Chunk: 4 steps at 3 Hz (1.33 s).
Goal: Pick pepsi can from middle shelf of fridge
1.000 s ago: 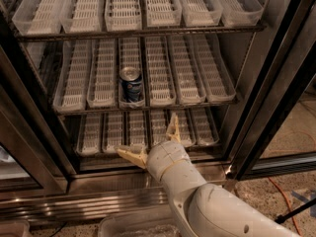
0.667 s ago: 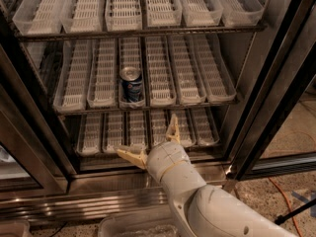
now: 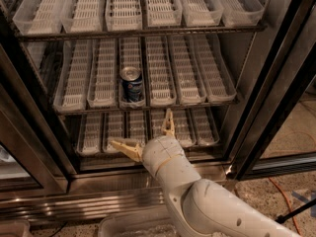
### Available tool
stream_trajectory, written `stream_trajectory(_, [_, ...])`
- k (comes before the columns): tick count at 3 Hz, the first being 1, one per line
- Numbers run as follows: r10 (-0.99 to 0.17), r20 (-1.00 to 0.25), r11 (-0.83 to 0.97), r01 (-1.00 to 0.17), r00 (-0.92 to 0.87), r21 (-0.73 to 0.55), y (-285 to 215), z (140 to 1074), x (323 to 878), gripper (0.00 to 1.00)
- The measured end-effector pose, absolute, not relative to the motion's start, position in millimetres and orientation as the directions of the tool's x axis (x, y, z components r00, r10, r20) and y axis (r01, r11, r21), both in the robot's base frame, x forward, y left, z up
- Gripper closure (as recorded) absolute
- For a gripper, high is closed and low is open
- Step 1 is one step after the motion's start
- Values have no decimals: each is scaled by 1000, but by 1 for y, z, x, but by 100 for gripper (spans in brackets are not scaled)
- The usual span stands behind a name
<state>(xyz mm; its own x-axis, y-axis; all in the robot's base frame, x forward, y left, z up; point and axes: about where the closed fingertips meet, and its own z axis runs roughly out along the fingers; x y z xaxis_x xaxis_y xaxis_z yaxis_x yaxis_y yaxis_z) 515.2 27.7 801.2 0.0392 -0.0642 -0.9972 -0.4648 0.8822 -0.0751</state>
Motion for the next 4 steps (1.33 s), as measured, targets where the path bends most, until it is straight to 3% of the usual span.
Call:
stream_trajectory(3, [-64,-997,882,-465,39,-75,28,801,515,62])
stream_trajectory(4, [-65,-997,882,-465,40,-76,28,801,515,56])
